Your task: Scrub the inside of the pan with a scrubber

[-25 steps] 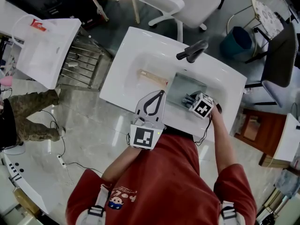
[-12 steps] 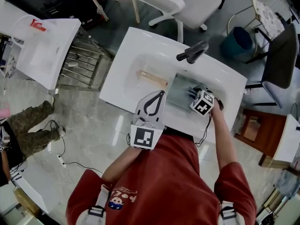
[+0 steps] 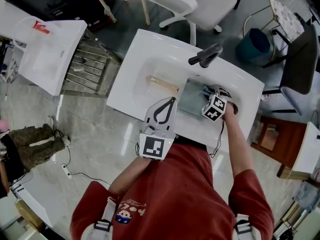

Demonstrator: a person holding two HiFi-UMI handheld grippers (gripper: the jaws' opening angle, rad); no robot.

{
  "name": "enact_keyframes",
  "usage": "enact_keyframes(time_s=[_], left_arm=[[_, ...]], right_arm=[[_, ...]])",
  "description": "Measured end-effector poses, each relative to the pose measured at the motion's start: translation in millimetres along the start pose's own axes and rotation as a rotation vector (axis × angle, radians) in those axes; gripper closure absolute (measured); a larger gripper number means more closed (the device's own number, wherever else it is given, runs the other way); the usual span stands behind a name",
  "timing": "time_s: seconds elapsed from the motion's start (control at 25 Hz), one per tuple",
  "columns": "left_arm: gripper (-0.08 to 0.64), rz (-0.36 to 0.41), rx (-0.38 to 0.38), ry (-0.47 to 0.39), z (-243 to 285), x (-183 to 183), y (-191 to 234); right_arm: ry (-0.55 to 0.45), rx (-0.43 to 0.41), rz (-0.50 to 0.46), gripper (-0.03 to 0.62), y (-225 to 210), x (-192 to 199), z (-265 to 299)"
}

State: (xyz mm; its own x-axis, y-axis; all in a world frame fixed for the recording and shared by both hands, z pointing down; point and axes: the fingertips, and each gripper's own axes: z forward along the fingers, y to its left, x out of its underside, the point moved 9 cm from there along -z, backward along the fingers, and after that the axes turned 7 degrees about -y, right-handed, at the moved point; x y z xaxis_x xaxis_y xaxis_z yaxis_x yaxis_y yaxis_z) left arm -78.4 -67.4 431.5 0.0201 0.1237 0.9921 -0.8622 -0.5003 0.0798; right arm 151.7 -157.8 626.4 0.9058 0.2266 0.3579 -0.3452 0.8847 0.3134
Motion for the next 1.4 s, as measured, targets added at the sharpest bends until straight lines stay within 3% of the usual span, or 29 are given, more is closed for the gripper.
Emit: enact_keyframes(time_s=[0.6,0.8,1.08,1.2,1.4], left_arm=[[0.548,0.052,0.017,-0.043,-2,0,2],[0.548,0.078,0.025,-0.072,-4,0,2],[0.548,0.082,0.023,-0.074,-9,-6,4],[0.548,0.030,0.012,-0.045,-11,-15,5],[0.548,0.013,0.019,-0.078,-14,-40,8]], right_arm=[[0.003,0.019,0.038,0.426,2,-2,1],[-0.033,0.040,0.146,0.426,1,-5,-11],[-0.246,0.168,0.399,0.426,5,-19,-74],[-0.365,0.228,0.514,0.426,13,-29,-106],[-0.575,0.361,0.699,0.423,22,-46,-171]])
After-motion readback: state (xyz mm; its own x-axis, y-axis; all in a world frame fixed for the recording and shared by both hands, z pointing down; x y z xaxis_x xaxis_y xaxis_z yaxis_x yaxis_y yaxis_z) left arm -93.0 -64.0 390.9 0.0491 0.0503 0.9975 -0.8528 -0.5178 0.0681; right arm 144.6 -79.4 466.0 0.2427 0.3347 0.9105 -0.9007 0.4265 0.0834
